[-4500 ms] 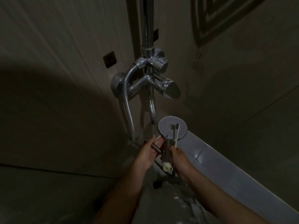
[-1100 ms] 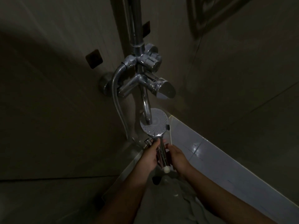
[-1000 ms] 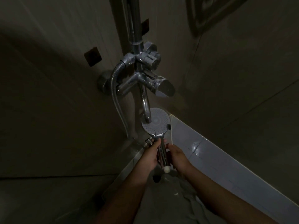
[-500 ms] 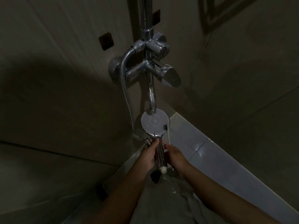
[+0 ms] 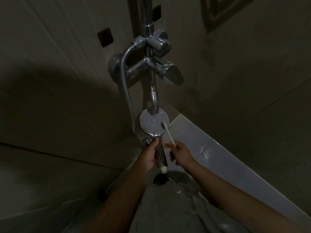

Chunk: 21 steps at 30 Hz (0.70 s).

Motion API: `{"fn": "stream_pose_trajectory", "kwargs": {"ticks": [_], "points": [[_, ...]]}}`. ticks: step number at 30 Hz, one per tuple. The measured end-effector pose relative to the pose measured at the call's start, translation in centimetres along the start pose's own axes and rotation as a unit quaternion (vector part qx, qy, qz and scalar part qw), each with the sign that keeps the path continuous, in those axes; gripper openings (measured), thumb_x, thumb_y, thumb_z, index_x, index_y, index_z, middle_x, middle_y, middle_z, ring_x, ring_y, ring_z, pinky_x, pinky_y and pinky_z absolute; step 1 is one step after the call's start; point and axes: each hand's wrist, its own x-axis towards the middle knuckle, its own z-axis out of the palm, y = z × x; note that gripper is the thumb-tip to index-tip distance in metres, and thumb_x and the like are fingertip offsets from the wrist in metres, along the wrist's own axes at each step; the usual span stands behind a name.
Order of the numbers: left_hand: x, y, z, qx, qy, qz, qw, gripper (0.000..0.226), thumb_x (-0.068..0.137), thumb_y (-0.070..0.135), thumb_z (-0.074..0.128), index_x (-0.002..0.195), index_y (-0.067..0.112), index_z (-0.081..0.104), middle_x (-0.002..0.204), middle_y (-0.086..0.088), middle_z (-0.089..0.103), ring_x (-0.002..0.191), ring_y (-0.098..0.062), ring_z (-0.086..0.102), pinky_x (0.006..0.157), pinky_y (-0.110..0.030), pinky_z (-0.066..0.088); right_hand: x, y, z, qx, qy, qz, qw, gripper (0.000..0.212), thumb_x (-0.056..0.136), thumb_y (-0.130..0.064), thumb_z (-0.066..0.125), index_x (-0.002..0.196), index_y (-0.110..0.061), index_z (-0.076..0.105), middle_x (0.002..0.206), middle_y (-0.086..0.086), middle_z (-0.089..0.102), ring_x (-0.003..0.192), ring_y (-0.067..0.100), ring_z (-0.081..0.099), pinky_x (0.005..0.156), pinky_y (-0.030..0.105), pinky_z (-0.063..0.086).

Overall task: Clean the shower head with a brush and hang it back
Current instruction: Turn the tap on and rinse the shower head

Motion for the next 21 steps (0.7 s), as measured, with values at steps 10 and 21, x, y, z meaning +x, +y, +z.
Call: {"fn": "stream_pose_trajectory", "kwargs": {"ticks": [10,21], "points": [[0.8,-0.5,0.1,0.073,0.027,0.005,0.997,0.022,0.096,0.030,0.049,0.094,0.013,0.064,0.065,-0.001,0.067,0.049,-0.012,0.057,0.051,-0.022,0.045,2.5,-2.5,-1.6,-0.257,-0.005,-0.110,0.960,0.011,0.098,-0.016,0.042,0.105,-0.009,0.046,0.100,0.016,0.063,0.092,0.030,0.061,0.081,0.037,0.047],[-0.1,0.3,-0.7,0.024,0.082,0.040,0.996,0.024,0.095,0.025,0.051,0.079,0.010,0.062,0.044,-0.002,0.059,0.032,-0.012,0.050,0.036,-0.017,0.042,5.6,-4.4,-1.1,-0.156,-0.033,-0.098,0.982,0.033,0.092,-0.006,0.053,0.064,-0.022,0.045,0.066,-0.005,0.048,0.060,0.006,0.045,0.053,0.010,0.035]]}}
